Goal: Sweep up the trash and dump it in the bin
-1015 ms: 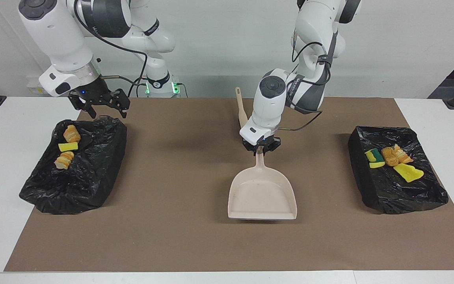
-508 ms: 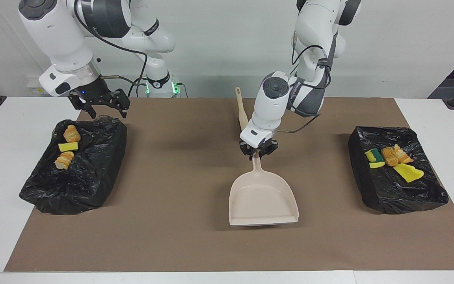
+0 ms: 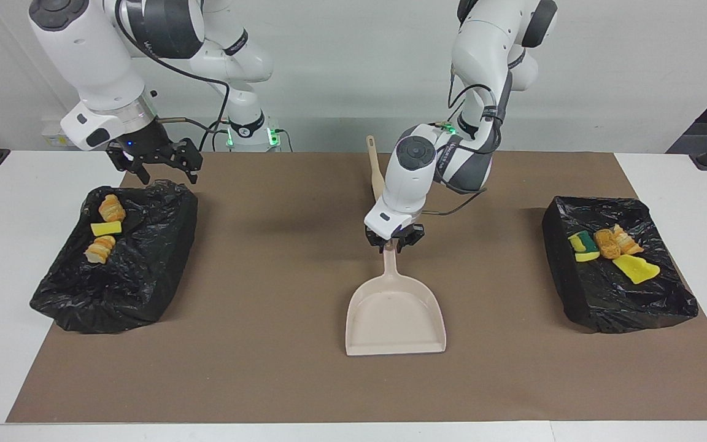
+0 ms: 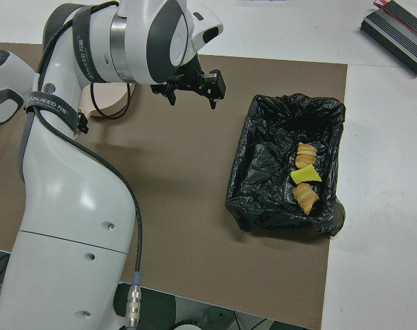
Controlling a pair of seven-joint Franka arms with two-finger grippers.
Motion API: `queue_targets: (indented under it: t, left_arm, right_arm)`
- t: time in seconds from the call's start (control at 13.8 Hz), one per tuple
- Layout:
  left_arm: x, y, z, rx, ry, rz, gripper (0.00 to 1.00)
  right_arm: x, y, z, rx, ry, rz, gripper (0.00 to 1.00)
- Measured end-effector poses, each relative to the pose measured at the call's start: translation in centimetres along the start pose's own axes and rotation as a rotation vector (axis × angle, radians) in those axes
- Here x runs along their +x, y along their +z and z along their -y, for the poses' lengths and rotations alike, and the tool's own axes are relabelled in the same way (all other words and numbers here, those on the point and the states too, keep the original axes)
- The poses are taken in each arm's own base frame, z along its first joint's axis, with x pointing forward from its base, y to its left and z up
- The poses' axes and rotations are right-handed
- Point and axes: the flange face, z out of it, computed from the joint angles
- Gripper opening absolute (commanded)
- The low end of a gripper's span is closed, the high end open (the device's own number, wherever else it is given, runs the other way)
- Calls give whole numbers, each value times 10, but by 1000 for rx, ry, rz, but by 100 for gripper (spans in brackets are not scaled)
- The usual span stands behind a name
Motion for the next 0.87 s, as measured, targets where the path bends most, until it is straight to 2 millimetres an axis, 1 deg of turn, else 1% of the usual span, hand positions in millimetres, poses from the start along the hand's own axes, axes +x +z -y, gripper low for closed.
queue_targets:
  t: [0.07,0.22,0.29,0.36,0.44,0.65,0.73,0.87]
  left_arm:
    - [0,0,0,0,0,0,100]
    - [2,-3,3,0,-6,-5,100]
    - [4,-8,7,0,-12,-11,100]
    - [6,-17,12,6,-18,-20,100]
    - [9,-30,23,31,-19,-33,100]
    - [18,-81,66,114,-25,-95,100]
    - [23,-102,87,119,-10,-116,100]
    - [29,-149,141,128,46,-141,100]
  right_arm:
    - [0,0,0,0,0,0,100]
    - [0,0,0,0,0,0,100]
    - [0,0,0,0,0,0,100]
    - [0,0,0,0,0,0,100]
    - [0,0,0,0,0,0,100]
    - [0,0,0,0,0,0,100]
    - [0,0,0,0,0,0,100]
    - [0,0,0,0,0,0,100]
